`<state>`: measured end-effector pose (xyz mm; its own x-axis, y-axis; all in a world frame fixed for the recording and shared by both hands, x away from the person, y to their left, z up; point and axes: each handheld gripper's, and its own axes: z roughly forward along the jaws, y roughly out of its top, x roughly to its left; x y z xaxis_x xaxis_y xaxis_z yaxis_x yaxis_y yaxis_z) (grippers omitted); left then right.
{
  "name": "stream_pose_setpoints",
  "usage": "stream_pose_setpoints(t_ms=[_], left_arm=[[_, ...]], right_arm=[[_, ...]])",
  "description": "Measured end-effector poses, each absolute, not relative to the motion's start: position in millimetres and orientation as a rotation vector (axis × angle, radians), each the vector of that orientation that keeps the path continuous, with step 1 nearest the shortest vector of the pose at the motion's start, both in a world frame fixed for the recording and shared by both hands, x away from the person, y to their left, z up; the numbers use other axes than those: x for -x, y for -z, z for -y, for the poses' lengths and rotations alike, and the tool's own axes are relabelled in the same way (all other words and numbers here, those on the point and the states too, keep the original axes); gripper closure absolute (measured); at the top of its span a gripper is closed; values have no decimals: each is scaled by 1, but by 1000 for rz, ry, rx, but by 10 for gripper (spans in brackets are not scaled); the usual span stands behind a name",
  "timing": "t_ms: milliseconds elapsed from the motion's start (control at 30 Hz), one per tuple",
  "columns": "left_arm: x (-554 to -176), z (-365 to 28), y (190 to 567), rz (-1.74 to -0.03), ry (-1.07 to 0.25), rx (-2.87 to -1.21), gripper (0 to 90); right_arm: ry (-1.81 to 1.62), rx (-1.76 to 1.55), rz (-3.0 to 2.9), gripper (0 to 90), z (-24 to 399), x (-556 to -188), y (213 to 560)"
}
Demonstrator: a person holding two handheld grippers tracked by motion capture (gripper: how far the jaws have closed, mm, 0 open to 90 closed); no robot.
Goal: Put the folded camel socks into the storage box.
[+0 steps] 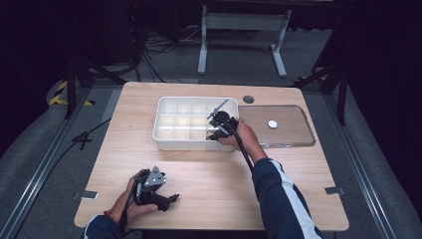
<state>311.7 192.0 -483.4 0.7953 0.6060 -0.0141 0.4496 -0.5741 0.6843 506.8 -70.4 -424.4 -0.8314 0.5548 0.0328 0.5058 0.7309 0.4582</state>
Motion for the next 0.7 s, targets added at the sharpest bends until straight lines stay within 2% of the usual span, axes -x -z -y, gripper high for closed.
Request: stream_pose_setpoints(t_ms=[700], left_arm=[[-312,-192,483,-770,-288,-2282,105]], right_arm=[[-762,-871,-2790,777,76,-502,421]])
